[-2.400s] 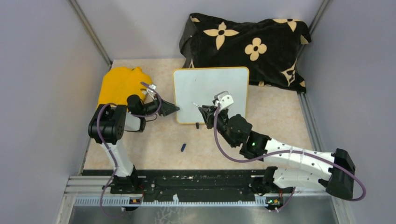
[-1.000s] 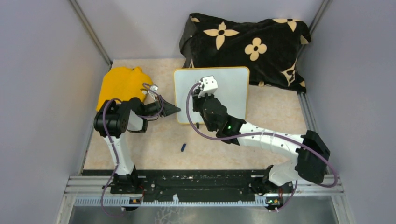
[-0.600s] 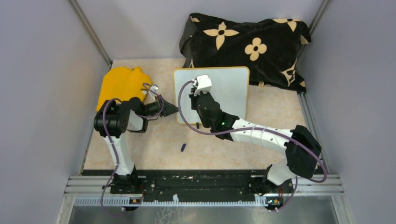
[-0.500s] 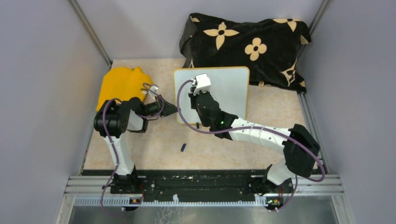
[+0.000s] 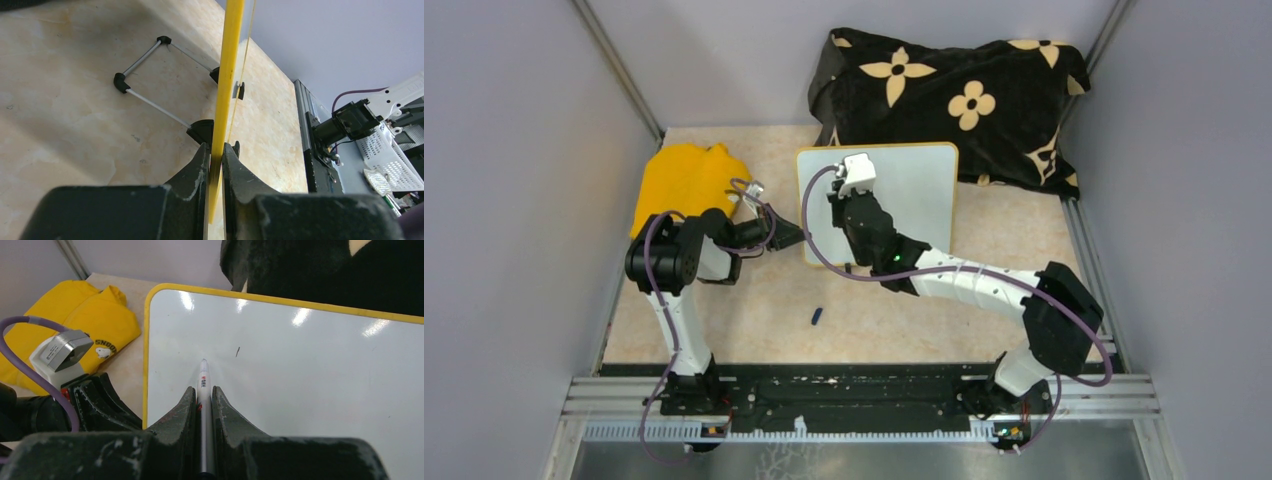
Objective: Write a sentence on the whiteboard
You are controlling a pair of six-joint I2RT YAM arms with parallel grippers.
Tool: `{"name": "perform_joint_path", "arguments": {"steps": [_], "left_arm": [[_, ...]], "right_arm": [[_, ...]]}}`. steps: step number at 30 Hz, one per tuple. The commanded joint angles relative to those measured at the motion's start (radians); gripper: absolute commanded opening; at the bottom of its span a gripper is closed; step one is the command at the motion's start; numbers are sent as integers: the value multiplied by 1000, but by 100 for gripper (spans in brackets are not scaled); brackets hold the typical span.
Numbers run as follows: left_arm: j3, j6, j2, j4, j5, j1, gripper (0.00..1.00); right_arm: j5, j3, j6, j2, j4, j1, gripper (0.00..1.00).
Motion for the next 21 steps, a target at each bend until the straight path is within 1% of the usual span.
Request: {"name": "perform_joint_path", "arguments": {"steps": [1,9,21], "left_arm": [[11,11,15,1,-2,-2,10],[11,7,13,5,-4,1,8],[12,7,12,5,-5,3,5]], "right_arm": [[-13,67,-4,13,55,-19,0],[-20,69,8,24,71,-29,0],[-39,78,51,40,48,-59,0]]}}
